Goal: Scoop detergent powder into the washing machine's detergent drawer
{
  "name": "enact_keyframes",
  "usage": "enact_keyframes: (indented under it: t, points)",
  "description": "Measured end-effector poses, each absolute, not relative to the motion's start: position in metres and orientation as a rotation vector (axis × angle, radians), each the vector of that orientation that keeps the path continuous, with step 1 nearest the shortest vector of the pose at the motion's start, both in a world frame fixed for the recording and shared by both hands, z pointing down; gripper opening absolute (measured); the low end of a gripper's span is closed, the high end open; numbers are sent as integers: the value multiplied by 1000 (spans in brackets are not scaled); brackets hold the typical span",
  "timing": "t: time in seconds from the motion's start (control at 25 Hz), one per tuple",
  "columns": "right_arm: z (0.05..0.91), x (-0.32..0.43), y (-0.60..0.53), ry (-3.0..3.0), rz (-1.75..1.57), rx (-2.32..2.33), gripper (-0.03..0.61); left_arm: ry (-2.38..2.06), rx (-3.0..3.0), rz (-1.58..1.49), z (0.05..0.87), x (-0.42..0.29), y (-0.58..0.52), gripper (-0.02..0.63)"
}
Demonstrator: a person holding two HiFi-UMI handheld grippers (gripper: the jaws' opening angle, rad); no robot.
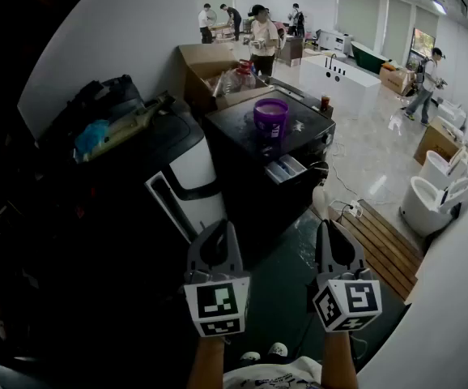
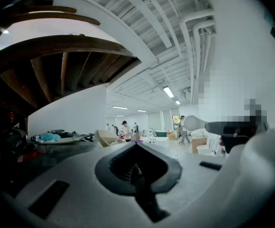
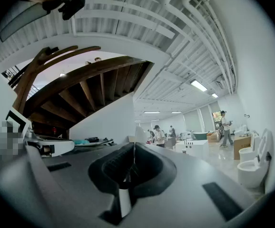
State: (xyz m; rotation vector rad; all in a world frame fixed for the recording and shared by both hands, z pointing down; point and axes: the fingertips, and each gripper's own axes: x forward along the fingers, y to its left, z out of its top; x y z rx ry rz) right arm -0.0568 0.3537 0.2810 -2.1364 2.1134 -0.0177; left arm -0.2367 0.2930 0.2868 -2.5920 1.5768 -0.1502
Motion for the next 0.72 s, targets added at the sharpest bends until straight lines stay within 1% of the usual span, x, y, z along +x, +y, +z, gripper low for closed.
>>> enact_keyframes:
  t: [0.72]
  points:
    - [283,-39,344,2103,-27,-2126,20,1603,-2578,-161,288,-223,281,2]
